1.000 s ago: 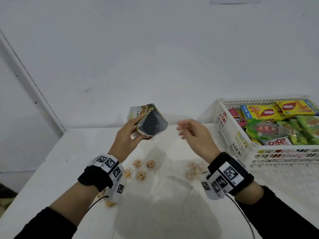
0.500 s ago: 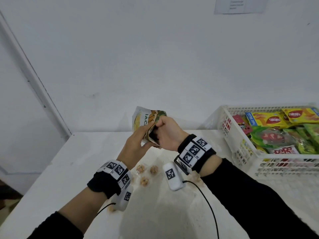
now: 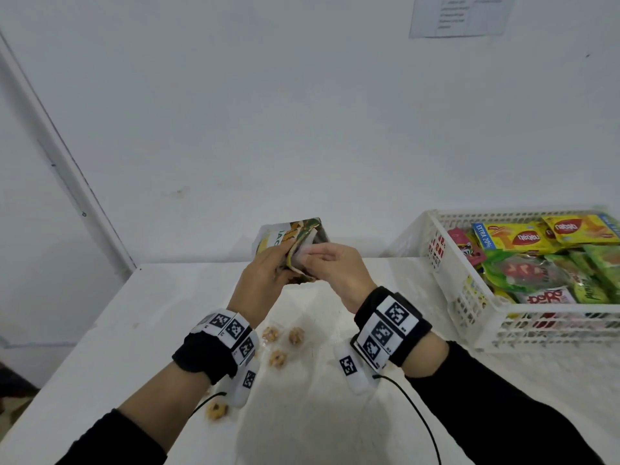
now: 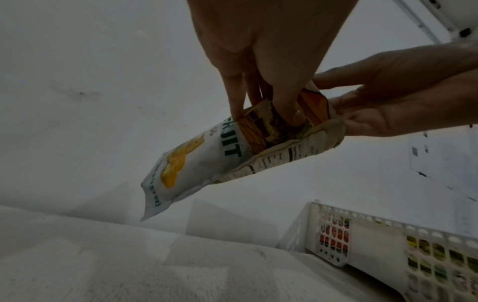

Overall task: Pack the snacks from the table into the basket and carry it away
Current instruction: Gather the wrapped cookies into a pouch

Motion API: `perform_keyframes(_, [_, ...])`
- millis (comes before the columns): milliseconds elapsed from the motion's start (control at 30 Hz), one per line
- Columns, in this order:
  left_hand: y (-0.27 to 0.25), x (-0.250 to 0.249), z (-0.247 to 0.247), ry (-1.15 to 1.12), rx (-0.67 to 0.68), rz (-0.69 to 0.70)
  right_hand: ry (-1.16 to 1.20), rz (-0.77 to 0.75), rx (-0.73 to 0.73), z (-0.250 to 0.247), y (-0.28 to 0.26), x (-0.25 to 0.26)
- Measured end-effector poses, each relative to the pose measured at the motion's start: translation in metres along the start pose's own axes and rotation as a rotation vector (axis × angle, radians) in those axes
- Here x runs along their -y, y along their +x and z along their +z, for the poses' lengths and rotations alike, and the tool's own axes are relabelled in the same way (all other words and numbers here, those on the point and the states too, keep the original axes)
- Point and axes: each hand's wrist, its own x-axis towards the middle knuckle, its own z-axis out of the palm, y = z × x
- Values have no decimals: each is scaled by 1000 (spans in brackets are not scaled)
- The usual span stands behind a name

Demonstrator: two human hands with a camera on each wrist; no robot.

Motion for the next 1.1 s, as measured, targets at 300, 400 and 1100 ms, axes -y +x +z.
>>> perform_keyframes(300, [1, 7, -25, -52, -140, -108, 88, 116, -79, -54, -38, -11])
perform_keyframes(400, [1, 12, -30, -42, -161, -110, -149, 333, -58, -64, -53, -43])
perform_keyframes(1100, [-13, -6, -1, -195, 7, 67, -1064, 651, -170, -137, -47, -99])
